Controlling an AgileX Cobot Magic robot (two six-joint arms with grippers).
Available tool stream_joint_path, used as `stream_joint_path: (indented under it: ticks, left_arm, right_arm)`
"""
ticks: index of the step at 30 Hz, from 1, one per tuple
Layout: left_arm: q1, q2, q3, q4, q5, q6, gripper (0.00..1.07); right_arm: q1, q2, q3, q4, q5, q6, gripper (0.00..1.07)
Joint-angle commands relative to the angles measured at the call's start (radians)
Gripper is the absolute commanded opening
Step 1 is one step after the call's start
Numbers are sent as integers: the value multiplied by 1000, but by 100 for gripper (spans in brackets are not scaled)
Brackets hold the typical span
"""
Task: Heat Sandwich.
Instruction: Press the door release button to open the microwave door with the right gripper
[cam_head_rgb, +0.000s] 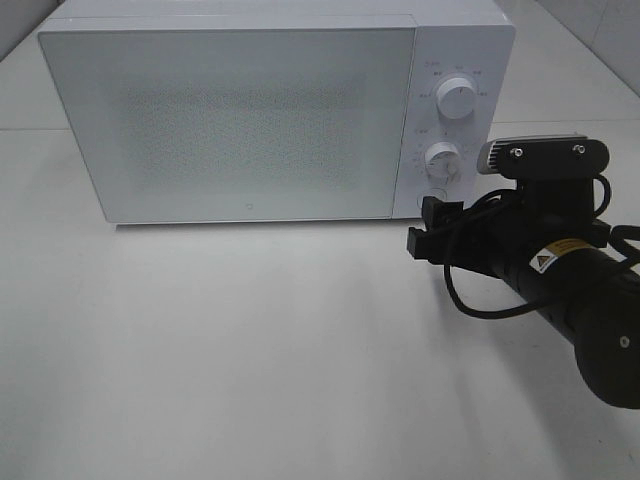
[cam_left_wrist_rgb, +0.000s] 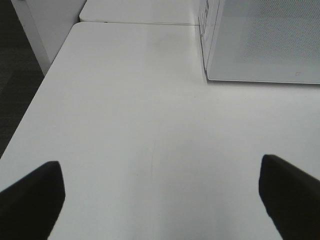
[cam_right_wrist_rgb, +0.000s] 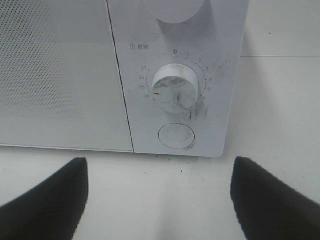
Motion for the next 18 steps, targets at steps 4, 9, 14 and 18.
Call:
stream_joint_path:
  ticks: [4,9,14,18]
  left_arm:
    - [3,-22,2,-12,-9,-3,101]
    - [3,-22,2,-12,-9,-3,101]
    - [3,-22,2,-12,-9,-3,101]
    - [3,-22,2,-12,-9,-3,101]
  right_arm:
    - [5,-3,2,6,-4,67,76]
    - [5,-3,2,6,-5,236,76]
    - [5,-3,2,6,-5,519,76]
    - [5,-3,2,0,-5,775,76]
